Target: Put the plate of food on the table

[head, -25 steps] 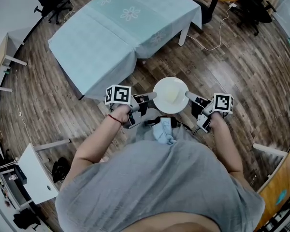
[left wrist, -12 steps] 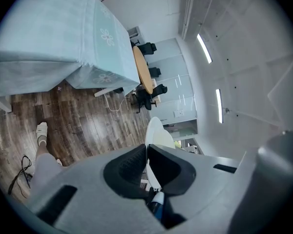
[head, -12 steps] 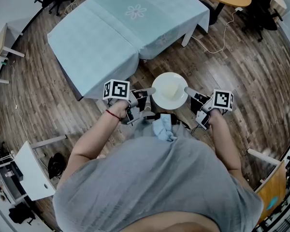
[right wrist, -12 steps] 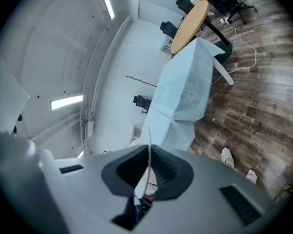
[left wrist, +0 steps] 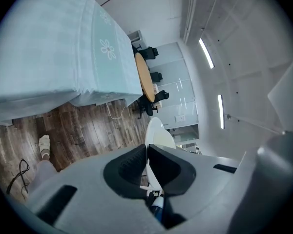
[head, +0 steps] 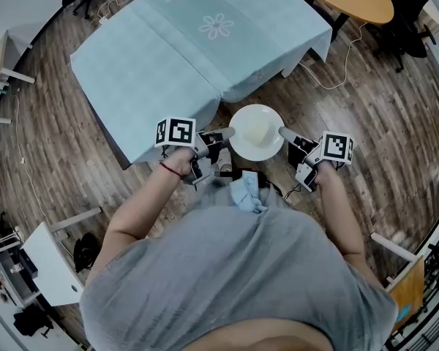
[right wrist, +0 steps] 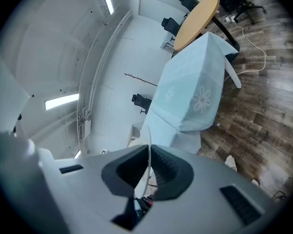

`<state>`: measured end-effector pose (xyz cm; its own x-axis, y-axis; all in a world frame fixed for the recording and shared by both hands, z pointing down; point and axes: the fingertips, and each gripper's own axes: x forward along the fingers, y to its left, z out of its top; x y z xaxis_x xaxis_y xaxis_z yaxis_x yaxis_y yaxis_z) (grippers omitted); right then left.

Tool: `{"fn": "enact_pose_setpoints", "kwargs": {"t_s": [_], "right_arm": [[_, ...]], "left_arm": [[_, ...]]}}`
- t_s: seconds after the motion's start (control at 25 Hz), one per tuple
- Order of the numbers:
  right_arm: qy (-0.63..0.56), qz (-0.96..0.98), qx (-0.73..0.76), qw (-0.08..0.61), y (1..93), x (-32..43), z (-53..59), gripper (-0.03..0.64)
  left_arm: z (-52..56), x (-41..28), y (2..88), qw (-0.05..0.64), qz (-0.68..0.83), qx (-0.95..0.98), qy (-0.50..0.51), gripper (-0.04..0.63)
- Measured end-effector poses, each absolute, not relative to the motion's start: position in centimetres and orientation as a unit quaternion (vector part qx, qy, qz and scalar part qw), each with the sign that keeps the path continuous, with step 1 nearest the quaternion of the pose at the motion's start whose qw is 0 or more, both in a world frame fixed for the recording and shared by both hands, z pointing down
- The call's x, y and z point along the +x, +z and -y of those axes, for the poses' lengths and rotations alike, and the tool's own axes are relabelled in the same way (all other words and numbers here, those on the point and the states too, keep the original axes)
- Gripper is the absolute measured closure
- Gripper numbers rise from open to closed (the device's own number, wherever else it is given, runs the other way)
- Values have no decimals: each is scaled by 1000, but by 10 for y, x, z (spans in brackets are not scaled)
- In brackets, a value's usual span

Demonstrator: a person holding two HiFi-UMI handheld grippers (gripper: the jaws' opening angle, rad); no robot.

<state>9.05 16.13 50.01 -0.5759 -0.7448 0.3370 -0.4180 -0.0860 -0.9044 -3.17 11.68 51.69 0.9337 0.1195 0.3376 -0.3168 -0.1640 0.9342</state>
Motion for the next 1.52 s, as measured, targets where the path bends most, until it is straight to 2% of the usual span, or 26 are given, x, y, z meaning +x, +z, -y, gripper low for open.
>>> {"fn": "enact_pose_setpoints", "kwargs": {"t_s": [0.48,0.84,1.16,1.52], "right_arm": [[-595,-662,-437,126,503,73,-50,578],[-591,-673,-435,92,508,72,14,578],[-599,-683,-412,75,517,90,53,577],[-580,-714,-393,19,523,112,130,577]], "left_arm": [[-9,-47,522,632,92,751,168,562],[46,-50,528,632,122,747,165,561],[82,-33,530,634,144,746,146,563],[143,-14,540,631,191,742,124,561]]}}
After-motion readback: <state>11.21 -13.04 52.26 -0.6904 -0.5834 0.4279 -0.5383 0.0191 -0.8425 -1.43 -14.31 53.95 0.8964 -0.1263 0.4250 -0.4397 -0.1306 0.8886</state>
